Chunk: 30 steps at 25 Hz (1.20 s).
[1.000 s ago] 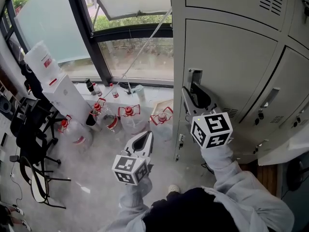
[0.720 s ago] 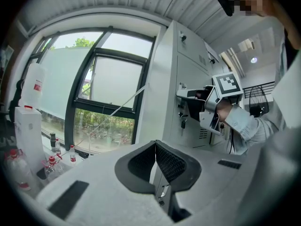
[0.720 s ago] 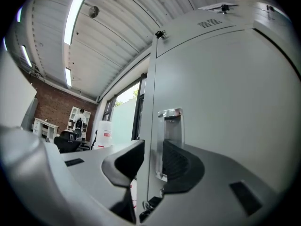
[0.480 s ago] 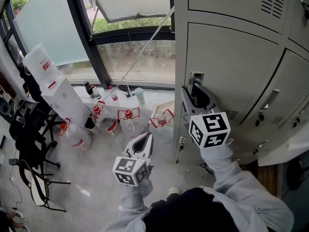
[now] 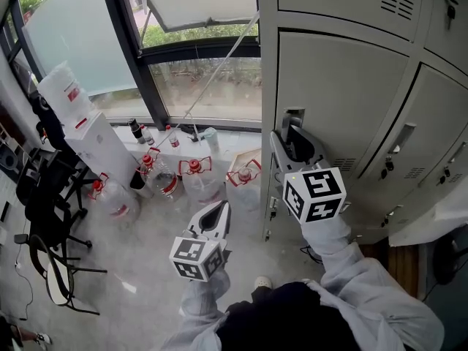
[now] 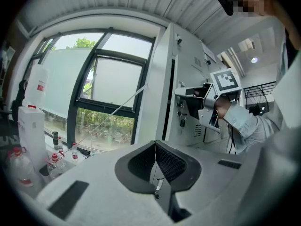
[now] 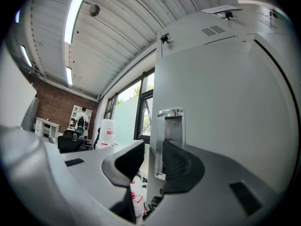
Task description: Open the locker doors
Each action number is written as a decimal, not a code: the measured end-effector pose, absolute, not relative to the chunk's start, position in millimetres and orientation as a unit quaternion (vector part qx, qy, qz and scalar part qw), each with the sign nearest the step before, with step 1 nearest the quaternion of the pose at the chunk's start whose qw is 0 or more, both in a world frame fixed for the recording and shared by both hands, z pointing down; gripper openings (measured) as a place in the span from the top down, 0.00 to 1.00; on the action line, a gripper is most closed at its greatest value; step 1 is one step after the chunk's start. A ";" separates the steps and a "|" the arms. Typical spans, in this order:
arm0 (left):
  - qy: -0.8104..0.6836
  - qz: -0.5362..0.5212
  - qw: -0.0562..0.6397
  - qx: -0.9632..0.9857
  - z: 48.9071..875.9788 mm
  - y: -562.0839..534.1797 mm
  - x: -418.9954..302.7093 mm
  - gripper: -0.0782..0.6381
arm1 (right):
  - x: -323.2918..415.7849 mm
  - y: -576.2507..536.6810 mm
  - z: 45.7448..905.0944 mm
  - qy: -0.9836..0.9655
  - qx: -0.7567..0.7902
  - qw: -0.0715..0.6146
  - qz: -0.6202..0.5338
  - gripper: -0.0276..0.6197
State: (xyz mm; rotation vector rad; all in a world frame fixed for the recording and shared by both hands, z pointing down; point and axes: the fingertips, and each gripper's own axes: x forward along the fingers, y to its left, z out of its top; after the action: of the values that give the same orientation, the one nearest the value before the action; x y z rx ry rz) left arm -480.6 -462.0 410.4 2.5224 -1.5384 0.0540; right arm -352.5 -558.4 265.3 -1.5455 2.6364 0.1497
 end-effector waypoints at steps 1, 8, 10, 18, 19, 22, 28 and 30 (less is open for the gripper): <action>-0.520 0.018 0.093 0.849 410.3 -457.2 -480.1 0.88 | -352.4 -553.6 265.3 0.862 -0.504 0.040 0.049 0.80; -0.523 0.020 0.094 0.847 410.9 -421.5 -470.8 0.88 | -346.6 -514.8 265.2 0.864 -0.499 0.042 0.054 0.80; -0.524 0.019 0.091 0.847 408.5 -412.2 -467.0 0.88 | -343.7 -504.0 264.6 0.868 -0.492 0.045 0.054 0.80; -0.529 0.023 0.087 0.844 411.6 -372.5 -451.1 0.88 | -323.7 -462.5 268.3 0.870 -0.485 0.057 0.062 0.80; -0.529 0.024 0.088 0.843 412.5 -367.2 -449.4 0.88 | -321.2 -457.8 267.9 0.870 -0.485 0.059 0.062 0.80; -0.529 0.027 0.092 0.843 414.1 -351.6 -443.4 0.88 | -313.6 -444.7 266.1 0.871 -0.484 0.060 0.061 0.80; -0.527 0.029 0.090 0.845 415.6 -325.5 -428.7 0.88 | -296.6 -418.6 266.4 0.871 -0.483 0.064 0.062 0.80; -0.525 0.029 0.090 0.846 415.9 -319.3 -422.7 0.88 | -290.5 -411.2 266.6 0.873 -0.478 0.068 0.064 0.80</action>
State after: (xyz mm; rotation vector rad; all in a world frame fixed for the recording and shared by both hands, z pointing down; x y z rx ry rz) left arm -422.7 -319.3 415.9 2.5166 -1.5600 0.0864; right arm -290.5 -411.2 266.6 -1.4414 2.6307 0.1936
